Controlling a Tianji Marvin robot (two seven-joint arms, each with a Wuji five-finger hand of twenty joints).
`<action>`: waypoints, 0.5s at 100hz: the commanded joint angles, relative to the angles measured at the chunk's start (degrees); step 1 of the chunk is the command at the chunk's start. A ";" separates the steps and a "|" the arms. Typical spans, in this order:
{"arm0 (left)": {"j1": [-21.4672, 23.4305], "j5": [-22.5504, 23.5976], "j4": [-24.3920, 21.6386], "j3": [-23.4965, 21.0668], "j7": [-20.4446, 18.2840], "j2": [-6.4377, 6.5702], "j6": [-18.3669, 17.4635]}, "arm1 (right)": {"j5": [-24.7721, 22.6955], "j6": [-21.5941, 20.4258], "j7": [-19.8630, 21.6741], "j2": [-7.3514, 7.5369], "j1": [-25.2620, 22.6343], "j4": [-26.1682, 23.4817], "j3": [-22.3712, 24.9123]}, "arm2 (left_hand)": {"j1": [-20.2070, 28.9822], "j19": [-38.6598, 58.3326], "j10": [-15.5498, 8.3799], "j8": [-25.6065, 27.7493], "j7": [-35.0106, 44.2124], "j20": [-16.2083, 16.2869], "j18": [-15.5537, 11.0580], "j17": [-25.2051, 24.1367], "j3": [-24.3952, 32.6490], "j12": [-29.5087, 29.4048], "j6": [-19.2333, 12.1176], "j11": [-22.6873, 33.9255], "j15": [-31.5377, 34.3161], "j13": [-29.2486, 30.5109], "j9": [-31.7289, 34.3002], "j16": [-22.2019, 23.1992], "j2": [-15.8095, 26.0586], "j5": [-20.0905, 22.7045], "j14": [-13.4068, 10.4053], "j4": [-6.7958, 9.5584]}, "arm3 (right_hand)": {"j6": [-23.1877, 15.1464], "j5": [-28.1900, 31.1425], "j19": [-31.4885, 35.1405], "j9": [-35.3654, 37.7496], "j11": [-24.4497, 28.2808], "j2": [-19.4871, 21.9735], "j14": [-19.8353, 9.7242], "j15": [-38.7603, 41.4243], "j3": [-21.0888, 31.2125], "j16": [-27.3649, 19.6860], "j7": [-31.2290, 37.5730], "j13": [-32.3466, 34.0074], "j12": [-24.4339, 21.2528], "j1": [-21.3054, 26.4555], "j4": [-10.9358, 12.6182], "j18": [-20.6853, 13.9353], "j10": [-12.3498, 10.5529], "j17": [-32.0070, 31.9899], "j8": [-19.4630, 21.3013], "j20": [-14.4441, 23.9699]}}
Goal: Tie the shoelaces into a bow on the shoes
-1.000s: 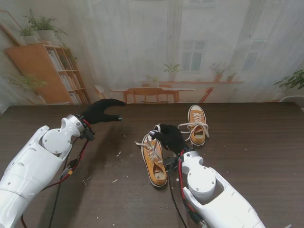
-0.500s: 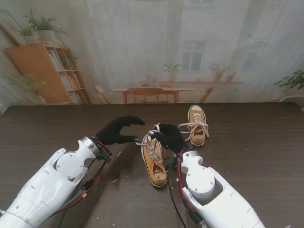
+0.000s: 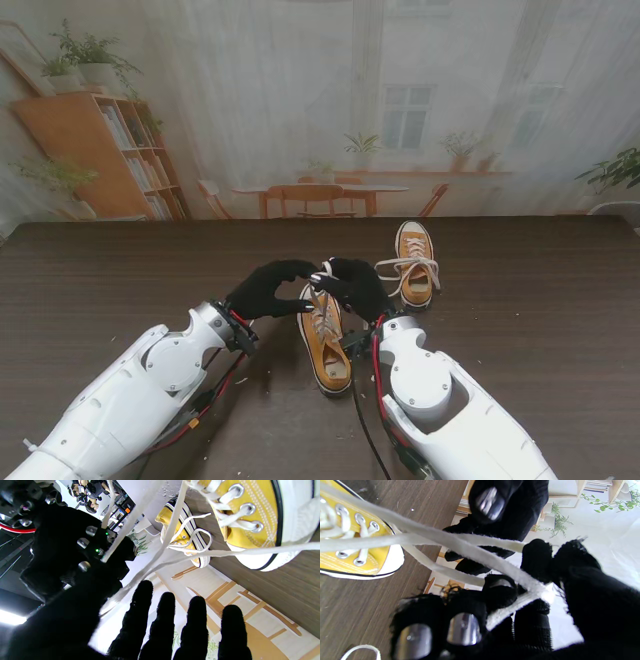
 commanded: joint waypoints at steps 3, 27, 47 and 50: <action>-0.06 -0.66 -0.25 0.30 -0.89 -0.83 0.70 | 0.11 -0.10 0.74 0.08 -0.08 -0.20 -0.13 | 8.55 2.52 -1.26 0.81 5.05 -2.23 -0.45 -0.74 -11.82 1.48 -10.56 0.94 1.31 1.52 1.25 1.72 4.52 2.50 -0.51 -1.10 | -1.25 -0.10 15.36 0.25 1.40 0.65 0.83 0.41 1.67 -0.39 -0.10 1.04 0.27 0.90 0.58 0.14 -0.70 1.16 -0.33 0.06; 3.95 -1.20 -6.30 -4.66 0.79 -0.95 5.76 | 1.92 0.99 -0.28 -0.56 0.26 0.36 -0.30 | 25.37 4.77 -0.86 6.15 21.47 -2.09 1.25 -0.14 -33.40 2.17 -6.81 3.24 2.73 3.05 4.34 1.96 17.45 4.40 1.09 2.13 | 1.22 -2.90 16.54 2.61 0.61 1.53 2.19 2.15 2.40 0.91 -0.80 0.92 -0.88 -0.76 0.33 1.40 0.26 1.39 -3.20 1.77; 9.42 1.13 -14.61 -11.35 1.85 -0.33 9.24 | 3.35 1.29 -0.94 -1.10 0.85 1.01 -0.86 | 26.74 5.02 -0.28 11.28 25.12 -2.09 1.54 -0.40 -35.19 2.42 -5.99 3.51 2.52 2.56 4.06 1.87 18.52 2.63 1.65 2.45 | 2.40 -2.80 16.56 8.30 0.82 4.42 1.78 5.88 2.41 4.03 -0.45 0.90 -2.01 -3.13 0.27 1.11 0.38 2.18 -3.74 9.47; 10.15 1.73 -15.70 -12.15 1.86 -0.20 9.65 | 3.55 1.31 -1.02 -1.17 0.93 1.07 -0.98 | 26.82 5.08 -0.30 11.33 25.08 -2.06 1.54 -0.31 -35.26 2.41 -5.93 3.49 2.51 2.61 4.12 1.86 18.52 2.68 1.68 2.49 | 2.62 -2.51 16.56 8.85 0.75 4.88 1.78 6.16 2.57 4.33 -0.56 0.88 -2.06 -3.82 0.34 1.23 0.42 2.24 -3.63 10.17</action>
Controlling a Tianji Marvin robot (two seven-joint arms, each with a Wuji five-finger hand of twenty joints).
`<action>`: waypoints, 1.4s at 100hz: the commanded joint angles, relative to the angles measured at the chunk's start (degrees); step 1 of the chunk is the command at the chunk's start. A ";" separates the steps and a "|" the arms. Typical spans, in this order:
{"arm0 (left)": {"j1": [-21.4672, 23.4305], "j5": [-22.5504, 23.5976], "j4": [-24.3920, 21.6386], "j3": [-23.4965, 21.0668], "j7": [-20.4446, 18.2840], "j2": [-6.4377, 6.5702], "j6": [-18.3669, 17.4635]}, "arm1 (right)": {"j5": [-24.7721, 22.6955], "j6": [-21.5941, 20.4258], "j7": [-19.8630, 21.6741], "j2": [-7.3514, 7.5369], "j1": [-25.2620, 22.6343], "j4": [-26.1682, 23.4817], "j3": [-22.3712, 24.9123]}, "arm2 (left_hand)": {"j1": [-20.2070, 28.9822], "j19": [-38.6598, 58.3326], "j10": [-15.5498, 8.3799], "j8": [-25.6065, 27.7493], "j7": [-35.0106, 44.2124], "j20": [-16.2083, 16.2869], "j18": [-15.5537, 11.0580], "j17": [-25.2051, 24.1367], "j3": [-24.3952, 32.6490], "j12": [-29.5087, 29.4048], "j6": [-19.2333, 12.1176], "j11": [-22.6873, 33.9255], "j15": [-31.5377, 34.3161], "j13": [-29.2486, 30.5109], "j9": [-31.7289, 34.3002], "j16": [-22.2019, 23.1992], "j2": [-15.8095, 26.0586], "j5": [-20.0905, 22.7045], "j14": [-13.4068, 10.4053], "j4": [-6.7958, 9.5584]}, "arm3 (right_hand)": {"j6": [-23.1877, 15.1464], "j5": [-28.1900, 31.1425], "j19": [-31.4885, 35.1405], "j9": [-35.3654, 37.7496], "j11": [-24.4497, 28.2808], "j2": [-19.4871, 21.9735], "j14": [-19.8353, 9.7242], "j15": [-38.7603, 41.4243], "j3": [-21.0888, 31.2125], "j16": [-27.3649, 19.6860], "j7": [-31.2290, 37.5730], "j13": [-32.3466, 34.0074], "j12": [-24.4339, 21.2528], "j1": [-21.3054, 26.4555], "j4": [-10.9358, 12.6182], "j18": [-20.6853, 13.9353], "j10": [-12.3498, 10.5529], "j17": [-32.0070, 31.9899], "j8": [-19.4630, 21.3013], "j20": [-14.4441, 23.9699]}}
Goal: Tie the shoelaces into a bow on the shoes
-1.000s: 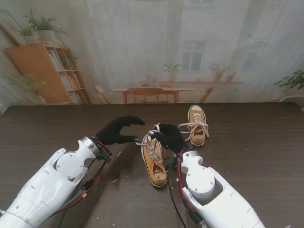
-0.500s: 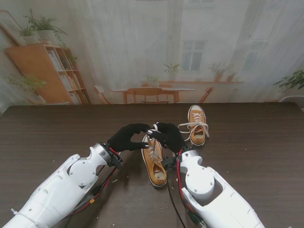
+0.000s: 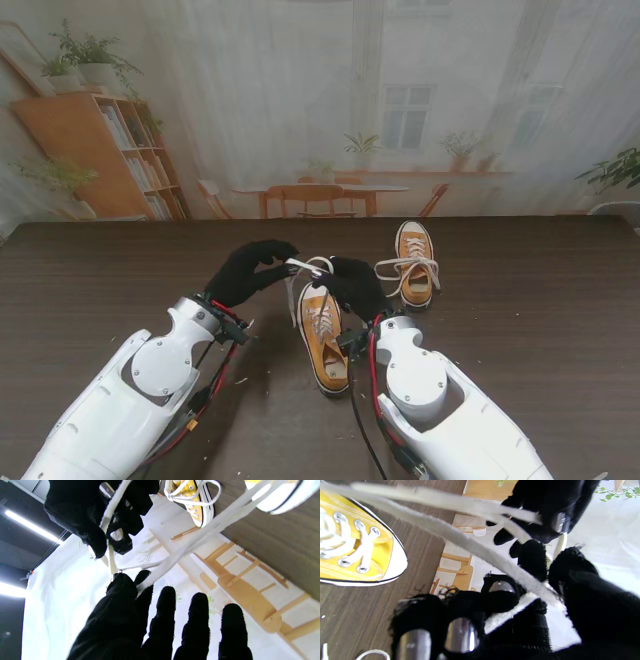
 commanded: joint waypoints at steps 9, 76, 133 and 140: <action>2.45 2.61 -4.29 -2.54 0.31 1.05 2.21 | 1.10 0.37 0.49 -0.52 0.42 0.22 -0.55 | 3.32 1.39 -0.10 1.46 0.97 0.01 1.02 0.13 -2.26 1.62 -5.38 0.89 0.92 1.09 0.65 1.28 2.42 -0.40 0.33 0.74 | 1.00 1.16 16.54 4.71 0.82 3.53 0.09 4.86 2.65 1.99 -1.07 0.89 -0.44 -5.57 0.91 -0.42 -0.35 2.35 -0.42 3.18; 17.95 5.06 -17.28 -8.83 -4.27 3.00 3.71 | 0.86 5.61 -5.01 -2.15 0.72 -1.64 -0.49 | 3.87 2.38 0.55 2.31 -1.57 -0.14 0.70 0.35 -3.65 1.45 -4.76 0.00 0.66 1.75 1.98 1.18 2.54 0.69 0.97 1.68 | 4.86 3.21 16.54 9.21 -0.30 -1.52 3.32 5.30 5.48 5.22 0.57 0.75 -0.72 -1.74 0.49 4.18 1.62 1.93 0.46 7.20; 17.60 4.07 -17.33 -5.11 -16.09 5.84 4.96 | 1.04 5.96 -5.72 -2.21 0.49 -3.32 -0.04 | -14.44 -8.52 1.90 -12.25 -36.66 -0.12 -2.33 -5.20 -0.76 -1.53 0.14 -8.00 -6.07 -5.84 -7.77 0.76 6.27 -3.30 0.50 3.39 | 2.45 0.22 16.46 5.42 -4.14 -4.29 3.88 0.34 5.43 2.11 2.90 0.80 -2.28 1.17 -0.12 2.27 0.88 1.20 -0.85 -1.96; 18.31 6.37 -18.95 -6.13 -18.96 6.54 6.81 | 1.15 5.59 -5.73 -2.17 0.41 -3.38 0.04 | -15.10 -12.30 2.03 -14.53 -40.32 0.38 -3.15 -5.88 -2.41 -1.86 -0.95 -9.45 -7.74 -7.80 -10.15 0.69 7.24 -6.34 0.15 3.56 | 2.26 0.04 16.36 5.10 -4.11 -4.33 3.88 0.11 5.49 1.98 3.02 0.80 -2.30 1.13 -0.16 2.31 0.82 1.17 -0.77 -2.24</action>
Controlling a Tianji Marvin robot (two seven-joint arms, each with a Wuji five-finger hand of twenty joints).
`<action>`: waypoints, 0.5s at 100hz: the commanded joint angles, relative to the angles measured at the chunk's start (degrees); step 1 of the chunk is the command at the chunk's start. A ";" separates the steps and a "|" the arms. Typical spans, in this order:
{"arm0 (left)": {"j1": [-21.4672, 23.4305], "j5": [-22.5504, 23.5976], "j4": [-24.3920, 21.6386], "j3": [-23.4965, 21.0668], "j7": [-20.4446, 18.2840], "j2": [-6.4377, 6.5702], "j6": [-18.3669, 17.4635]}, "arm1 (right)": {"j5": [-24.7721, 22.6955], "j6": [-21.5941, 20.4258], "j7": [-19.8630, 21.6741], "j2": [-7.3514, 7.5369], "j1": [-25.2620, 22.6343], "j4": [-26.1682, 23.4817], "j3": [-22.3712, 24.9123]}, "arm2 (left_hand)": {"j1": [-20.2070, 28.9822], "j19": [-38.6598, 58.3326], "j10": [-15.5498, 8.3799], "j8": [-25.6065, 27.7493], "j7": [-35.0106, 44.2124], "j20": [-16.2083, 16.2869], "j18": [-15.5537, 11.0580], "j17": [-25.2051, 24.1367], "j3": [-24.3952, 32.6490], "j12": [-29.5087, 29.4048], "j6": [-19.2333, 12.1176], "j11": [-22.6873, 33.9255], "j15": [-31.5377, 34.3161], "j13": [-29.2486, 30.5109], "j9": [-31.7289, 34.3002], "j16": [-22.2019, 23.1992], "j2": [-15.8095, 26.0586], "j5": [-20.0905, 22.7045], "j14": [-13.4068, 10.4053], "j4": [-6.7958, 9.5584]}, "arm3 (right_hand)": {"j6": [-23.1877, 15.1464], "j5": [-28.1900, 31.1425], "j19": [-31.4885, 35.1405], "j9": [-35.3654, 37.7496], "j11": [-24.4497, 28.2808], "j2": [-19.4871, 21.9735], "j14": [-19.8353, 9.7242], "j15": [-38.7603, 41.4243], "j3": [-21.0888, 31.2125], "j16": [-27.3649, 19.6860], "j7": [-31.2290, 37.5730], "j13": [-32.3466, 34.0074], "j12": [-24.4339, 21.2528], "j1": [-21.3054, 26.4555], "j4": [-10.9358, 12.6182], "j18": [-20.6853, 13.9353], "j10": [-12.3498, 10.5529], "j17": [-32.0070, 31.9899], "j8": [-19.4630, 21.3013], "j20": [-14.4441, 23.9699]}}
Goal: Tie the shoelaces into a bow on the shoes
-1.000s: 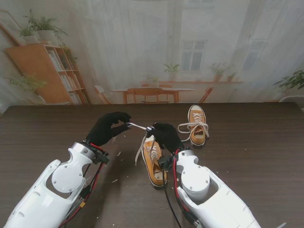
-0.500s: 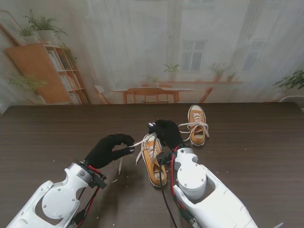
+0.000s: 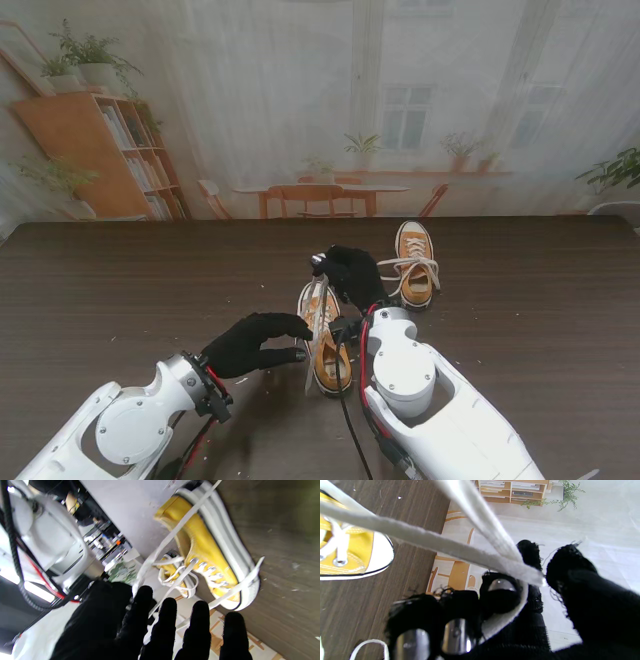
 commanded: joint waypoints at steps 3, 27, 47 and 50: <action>1.27 1.27 -2.83 -1.45 -4.45 1.37 2.48 | 0.32 -0.69 0.66 0.00 -0.16 -0.53 0.26 | -3.18 -4.12 0.47 -3.10 -4.19 0.87 -3.47 -1.83 -2.49 -1.27 -2.08 -2.03 -2.19 -3.27 -3.69 0.70 3.13 -4.37 -0.98 0.49 | -2.00 -1.56 16.31 -0.35 -0.35 -1.40 0.71 0.60 2.21 -0.72 1.51 0.82 -0.86 0.92 -0.16 -1.54 0.11 1.16 -0.71 -0.82; 4.09 9.29 -8.55 -5.42 -14.03 3.53 5.34 | 1.03 -1.68 1.11 0.17 -0.37 -0.89 0.56 | -3.61 -8.69 -0.08 -5.22 -3.02 4.26 -5.55 -1.77 -4.91 -0.49 -6.05 -3.85 -3.69 -5.13 -5.11 2.17 4.98 -5.62 -2.55 1.09 | -2.12 -1.79 16.04 -0.76 -0.05 -1.37 0.74 0.37 2.19 -0.97 1.62 0.82 -0.99 0.91 -0.20 -1.42 0.16 1.10 -0.59 -1.59; 7.01 14.53 -13.13 -9.67 -25.47 5.50 7.23 | 1.27 -2.53 1.53 0.36 -0.58 -1.07 0.82 | -3.58 -8.57 -0.58 -3.84 0.59 5.39 -6.40 -0.26 -5.13 -0.38 -7.66 -3.35 -4.03 -3.88 -2.24 1.88 5.82 -1.31 -3.20 1.37 | -2.26 -1.85 16.14 -0.89 0.16 -1.36 0.81 0.25 2.08 -1.16 1.76 0.83 -1.16 0.88 -0.22 -1.32 0.32 1.09 -0.40 -2.03; 7.41 14.92 -13.67 -10.36 -27.09 5.75 7.61 | 1.31 -2.67 1.61 0.40 -0.62 -1.10 0.87 | -3.51 -7.93 -0.69 -3.43 1.46 5.82 -6.51 0.01 -5.22 -0.27 -8.05 -3.11 -3.88 -3.44 -1.56 1.90 6.00 -0.60 -3.28 1.34 | -2.29 -1.97 16.17 -0.96 0.20 -1.35 0.83 0.22 2.02 -1.21 1.70 0.83 -1.18 0.84 -0.23 -1.33 -0.05 1.08 -0.42 -2.10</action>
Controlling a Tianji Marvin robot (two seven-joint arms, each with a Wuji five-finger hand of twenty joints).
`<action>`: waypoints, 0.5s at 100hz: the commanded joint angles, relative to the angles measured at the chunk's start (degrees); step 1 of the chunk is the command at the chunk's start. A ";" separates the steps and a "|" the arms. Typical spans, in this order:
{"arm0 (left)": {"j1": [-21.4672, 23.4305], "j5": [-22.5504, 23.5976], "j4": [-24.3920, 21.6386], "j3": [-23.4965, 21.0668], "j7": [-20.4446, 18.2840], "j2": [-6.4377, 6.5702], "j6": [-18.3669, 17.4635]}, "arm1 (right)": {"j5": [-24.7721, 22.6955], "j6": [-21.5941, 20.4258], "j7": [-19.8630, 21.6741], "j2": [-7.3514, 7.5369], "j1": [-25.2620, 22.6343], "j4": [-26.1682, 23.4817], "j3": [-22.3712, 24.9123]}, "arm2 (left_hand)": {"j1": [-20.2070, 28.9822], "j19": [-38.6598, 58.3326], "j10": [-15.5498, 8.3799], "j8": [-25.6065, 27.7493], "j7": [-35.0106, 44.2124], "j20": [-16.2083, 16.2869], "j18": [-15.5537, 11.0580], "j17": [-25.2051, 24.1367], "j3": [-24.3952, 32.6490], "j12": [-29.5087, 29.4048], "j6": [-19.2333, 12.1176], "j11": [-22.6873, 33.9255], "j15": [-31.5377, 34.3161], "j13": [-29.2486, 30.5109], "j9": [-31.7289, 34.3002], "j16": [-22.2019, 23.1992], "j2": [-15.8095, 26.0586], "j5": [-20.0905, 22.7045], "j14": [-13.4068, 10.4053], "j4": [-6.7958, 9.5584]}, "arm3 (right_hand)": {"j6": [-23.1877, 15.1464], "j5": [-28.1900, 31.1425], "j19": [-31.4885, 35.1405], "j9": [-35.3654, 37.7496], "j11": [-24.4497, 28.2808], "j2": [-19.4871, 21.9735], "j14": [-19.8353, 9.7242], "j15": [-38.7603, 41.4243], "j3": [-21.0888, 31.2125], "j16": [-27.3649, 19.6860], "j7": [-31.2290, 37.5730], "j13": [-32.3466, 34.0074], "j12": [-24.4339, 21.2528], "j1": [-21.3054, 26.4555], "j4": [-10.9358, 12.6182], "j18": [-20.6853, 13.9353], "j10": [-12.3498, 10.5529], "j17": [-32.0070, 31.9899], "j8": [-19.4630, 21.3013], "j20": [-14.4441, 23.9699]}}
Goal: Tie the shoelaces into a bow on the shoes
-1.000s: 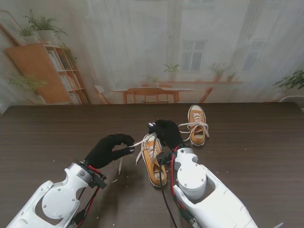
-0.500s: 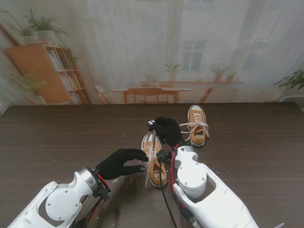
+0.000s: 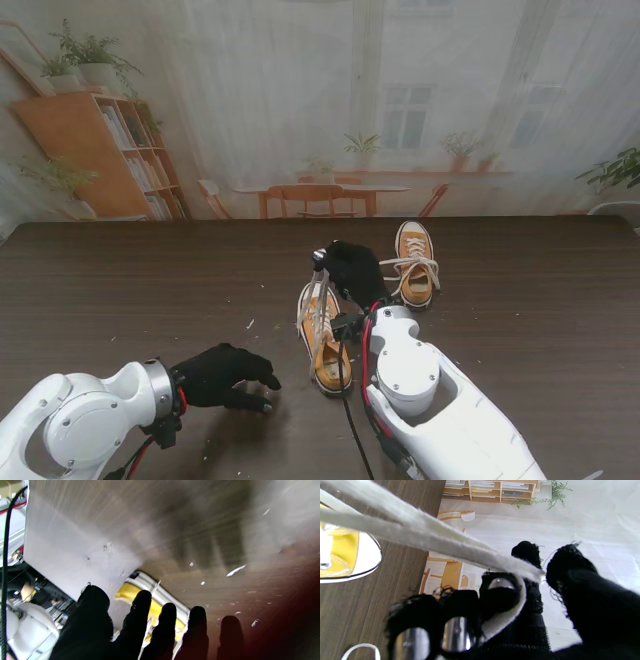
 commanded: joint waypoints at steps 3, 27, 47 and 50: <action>1.50 0.82 -1.25 -1.71 -2.71 1.34 1.40 | 0.26 -0.57 1.00 0.32 -0.30 -0.51 0.27 | -1.22 0.94 -0.84 0.72 2.04 1.99 -2.94 0.73 -1.71 -0.05 -8.41 0.38 -0.12 0.42 2.08 1.21 2.65 3.13 -1.00 0.90 | -2.25 -0.93 16.18 -0.45 0.25 -1.22 0.77 0.76 2.03 -0.59 1.09 0.83 -0.56 0.87 -0.21 -1.33 -0.14 1.11 -0.35 -0.46; 4.31 2.79 3.38 -3.55 23.60 -3.46 1.76 | -2.75 -2.10 1.34 0.87 -0.58 -0.37 0.36 | 3.88 14.70 -0.87 3.16 6.68 0.31 1.24 4.72 3.06 2.26 -9.81 5.54 6.70 8.71 10.14 1.95 -4.51 6.13 0.97 0.68 | -2.27 -1.02 16.15 -0.60 0.40 -1.22 0.83 0.69 2.00 -0.72 1.09 0.82 -0.64 0.91 -0.18 -1.29 -0.07 1.08 -0.30 -0.69; -6.14 -7.33 17.65 5.23 39.92 -6.98 -2.90 | -9.21 -4.32 1.02 1.47 -0.59 0.08 -0.74 | 12.47 21.91 -2.72 5.75 14.91 -4.02 2.33 5.94 29.13 3.31 -16.72 10.95 10.97 10.34 12.02 1.23 -16.60 9.10 0.39 -3.21 | -2.47 -1.31 16.04 -0.83 0.53 -1.13 0.86 0.61 1.92 -0.84 1.06 0.82 -0.63 0.84 -0.18 -1.23 -0.36 1.06 -0.27 -0.86; -7.40 -8.02 19.31 6.25 41.24 -7.30 -3.76 | -10.20 -4.60 0.95 1.56 -0.59 0.12 -0.95 | 11.74 22.77 -2.99 6.13 16.19 -4.22 2.48 6.25 31.34 4.61 -17.41 11.83 11.61 10.82 12.72 1.14 -17.86 9.84 0.27 -3.86 | -2.56 -1.37 16.03 -0.91 0.53 -1.10 0.85 0.59 1.93 -0.86 1.06 0.82 -0.63 0.81 -0.18 -1.22 -0.33 1.06 -0.26 -0.89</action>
